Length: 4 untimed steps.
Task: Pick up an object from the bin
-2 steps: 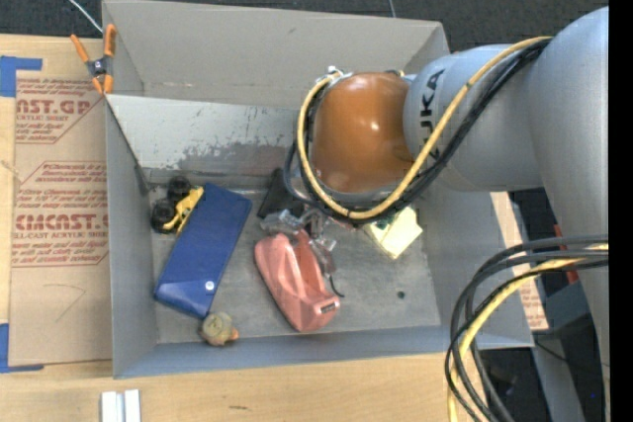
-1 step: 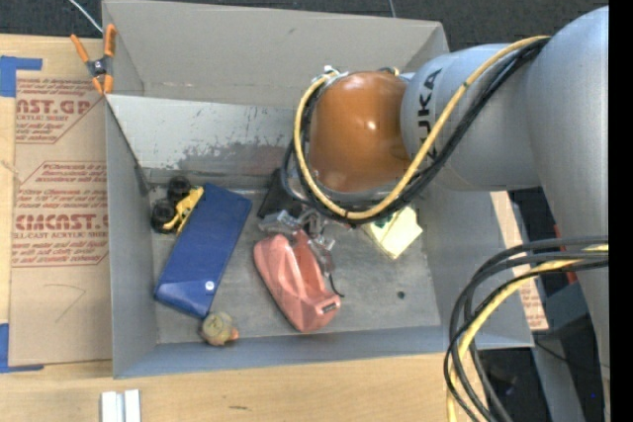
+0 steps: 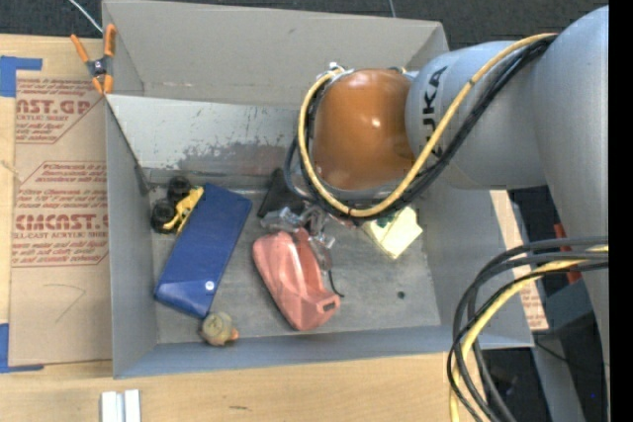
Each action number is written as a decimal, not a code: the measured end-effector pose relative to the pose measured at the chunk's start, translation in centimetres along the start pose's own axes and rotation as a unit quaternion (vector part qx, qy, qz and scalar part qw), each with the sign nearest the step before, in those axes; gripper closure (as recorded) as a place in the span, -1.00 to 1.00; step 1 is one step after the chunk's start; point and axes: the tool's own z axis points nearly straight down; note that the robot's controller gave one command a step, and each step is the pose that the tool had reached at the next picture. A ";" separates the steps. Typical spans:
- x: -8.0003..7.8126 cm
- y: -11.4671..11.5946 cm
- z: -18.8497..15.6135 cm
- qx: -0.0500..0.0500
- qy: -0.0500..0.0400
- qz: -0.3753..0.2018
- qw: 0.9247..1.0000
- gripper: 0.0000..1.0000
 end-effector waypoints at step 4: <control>-0.2 0.4 -1.0 -0.002 -0.001 -0.009 1.000 1.00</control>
Offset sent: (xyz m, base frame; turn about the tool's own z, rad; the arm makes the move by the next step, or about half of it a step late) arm 0.0000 -0.0001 0.0424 0.0000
